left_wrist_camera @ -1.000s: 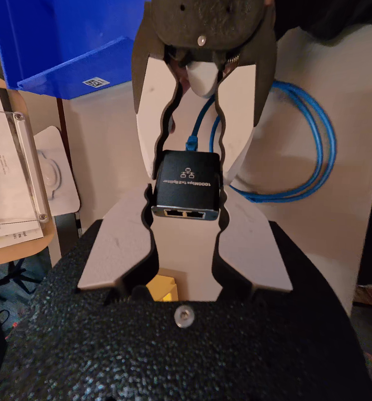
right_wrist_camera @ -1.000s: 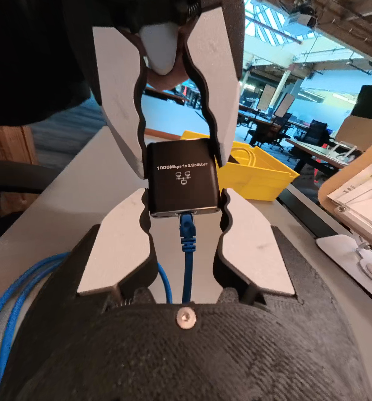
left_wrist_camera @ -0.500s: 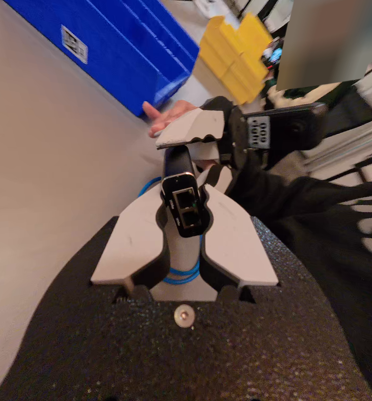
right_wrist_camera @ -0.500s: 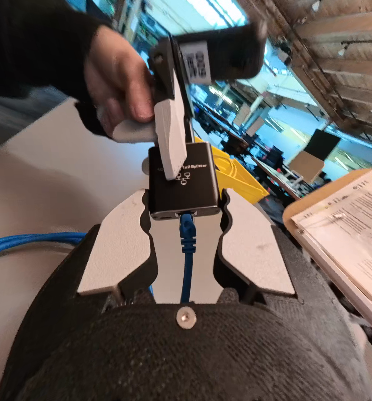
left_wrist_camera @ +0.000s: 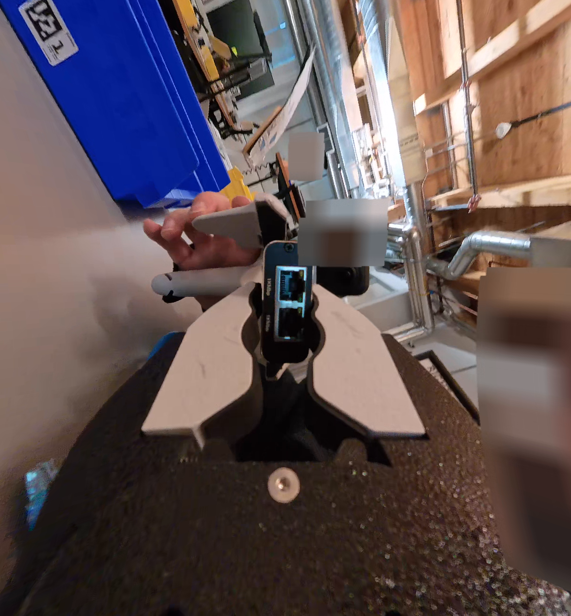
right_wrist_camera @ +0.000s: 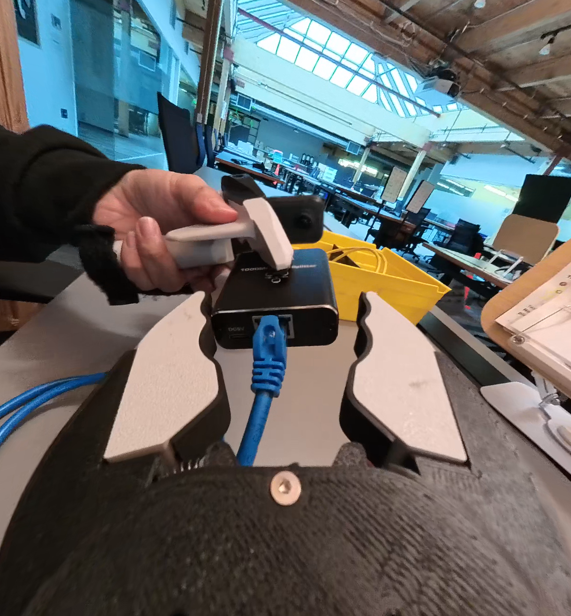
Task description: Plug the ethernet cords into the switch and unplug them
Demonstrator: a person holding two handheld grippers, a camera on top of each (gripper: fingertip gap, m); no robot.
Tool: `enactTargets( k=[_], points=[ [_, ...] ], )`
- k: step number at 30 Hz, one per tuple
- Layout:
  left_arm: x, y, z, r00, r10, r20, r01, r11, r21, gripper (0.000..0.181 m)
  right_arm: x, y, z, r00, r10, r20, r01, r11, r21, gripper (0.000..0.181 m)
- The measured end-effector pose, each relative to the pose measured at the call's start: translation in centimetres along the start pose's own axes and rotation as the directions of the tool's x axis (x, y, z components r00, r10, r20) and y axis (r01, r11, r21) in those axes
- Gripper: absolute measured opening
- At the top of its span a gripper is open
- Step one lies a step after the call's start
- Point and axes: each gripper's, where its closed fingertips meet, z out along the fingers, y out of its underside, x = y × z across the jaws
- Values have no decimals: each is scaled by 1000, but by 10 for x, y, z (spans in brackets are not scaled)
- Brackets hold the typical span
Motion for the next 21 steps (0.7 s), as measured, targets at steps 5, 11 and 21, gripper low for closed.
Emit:
enactTargets(
  k=[5, 11, 21],
  points=[
    [-7, -7, -2, 999, -35, -15, 36, 996, 81, 24, 0, 7, 2, 999, -38, 13, 38, 998, -57, 70],
    [-11, -10, -2, 1000, -29, 10, 27, 985, 169, 24, 2, 13, 0, 1000, 9, 19, -7, 997, -80, 68],
    [0, -19, -20, 939, 317, 134, -329, 941, 79, 29, -3, 17, -6, 996, 75, 56, -69, 992, -108, 66]
  ],
)
